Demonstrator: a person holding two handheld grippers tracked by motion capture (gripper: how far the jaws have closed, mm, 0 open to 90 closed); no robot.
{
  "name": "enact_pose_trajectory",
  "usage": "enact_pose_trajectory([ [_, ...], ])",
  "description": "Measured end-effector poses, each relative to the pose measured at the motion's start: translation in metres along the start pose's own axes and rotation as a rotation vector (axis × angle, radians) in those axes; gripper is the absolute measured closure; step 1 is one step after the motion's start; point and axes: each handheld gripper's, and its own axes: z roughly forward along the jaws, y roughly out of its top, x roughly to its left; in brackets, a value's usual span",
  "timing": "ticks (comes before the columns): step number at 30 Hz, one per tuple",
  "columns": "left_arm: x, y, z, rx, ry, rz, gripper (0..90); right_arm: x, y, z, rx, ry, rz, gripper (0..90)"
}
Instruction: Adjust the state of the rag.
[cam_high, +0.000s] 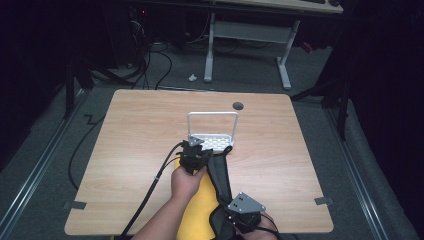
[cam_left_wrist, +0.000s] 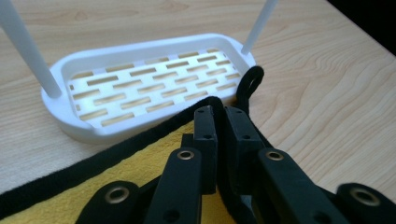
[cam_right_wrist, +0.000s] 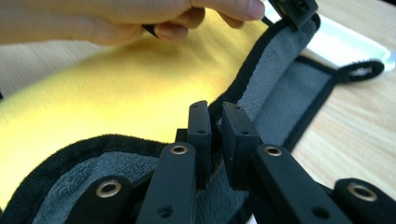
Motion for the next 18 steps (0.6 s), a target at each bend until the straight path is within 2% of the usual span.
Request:
enact_pose_trajectory([
  [5, -0.009, 0.002, 0.004, -0.015, -0.018, -0.005, 83.7, -0.005, -0.008, -0.005, 0.007, -0.003, 0.034, 83.7],
  [8, -0.015, 0.006, 0.007, -0.007, -0.030, 0.014, 83.7, -0.006, -0.011, -0.011, 0.006, -0.013, 0.049, 83.7],
  [12, -0.020, 0.007, 0.013, 0.001, -0.041, 0.017, 83.8, -0.011, -0.013, -0.014, -0.011, -0.031, 0.070, 84.1],
  [16, -0.027, 0.009, 0.019, -0.001, -0.069, 0.006, 83.3, -0.013, -0.015, -0.019, -0.007, -0.053, 0.079, 83.9],
  [18, -0.031, 0.011, 0.022, -0.005, -0.102, 0.010, 80.5, -0.015, -0.017, -0.024, -0.019, -0.059, 0.089, 78.6],
])
